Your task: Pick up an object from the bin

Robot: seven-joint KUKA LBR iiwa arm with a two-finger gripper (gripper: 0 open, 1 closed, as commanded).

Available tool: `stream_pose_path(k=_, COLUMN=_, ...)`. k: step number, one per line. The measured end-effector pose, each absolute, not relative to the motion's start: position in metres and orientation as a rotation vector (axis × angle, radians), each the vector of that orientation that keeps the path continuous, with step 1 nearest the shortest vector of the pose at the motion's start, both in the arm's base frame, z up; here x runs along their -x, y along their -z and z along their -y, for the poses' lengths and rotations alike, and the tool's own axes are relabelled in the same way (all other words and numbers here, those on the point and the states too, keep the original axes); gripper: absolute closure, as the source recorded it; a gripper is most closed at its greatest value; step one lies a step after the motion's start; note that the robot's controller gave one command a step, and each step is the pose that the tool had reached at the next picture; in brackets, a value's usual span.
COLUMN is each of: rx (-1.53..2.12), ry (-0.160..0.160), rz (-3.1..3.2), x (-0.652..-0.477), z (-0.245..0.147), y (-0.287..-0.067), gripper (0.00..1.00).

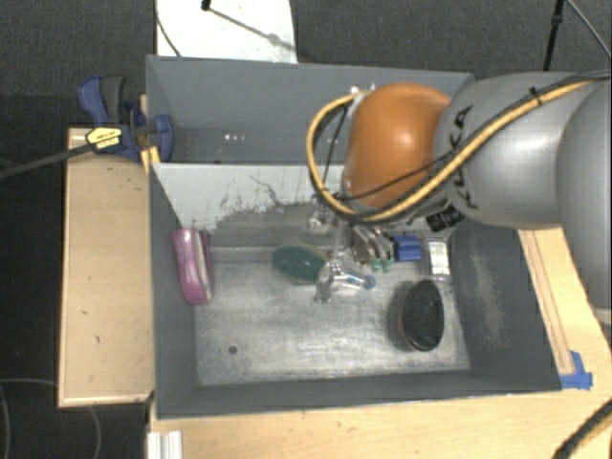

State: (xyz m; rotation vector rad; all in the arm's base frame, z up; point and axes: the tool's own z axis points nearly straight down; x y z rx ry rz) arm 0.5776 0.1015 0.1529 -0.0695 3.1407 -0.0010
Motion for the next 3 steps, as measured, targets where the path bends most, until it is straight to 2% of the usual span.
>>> stream_pose_path(k=1, rx=-0.213, ry=-0.003, rz=-3.132, x=-0.591, z=-0.106, y=-0.075, gripper=0.00)
stream_pose_path(k=2, rx=-0.217, ry=-0.004, rz=-3.128, x=-0.592, z=-0.106, y=-0.076, gripper=1.00)
stream_pose_path(k=3, rx=-0.178, ry=0.001, rz=-3.126, x=-0.569, z=-0.041, y=-0.227, gripper=1.00)
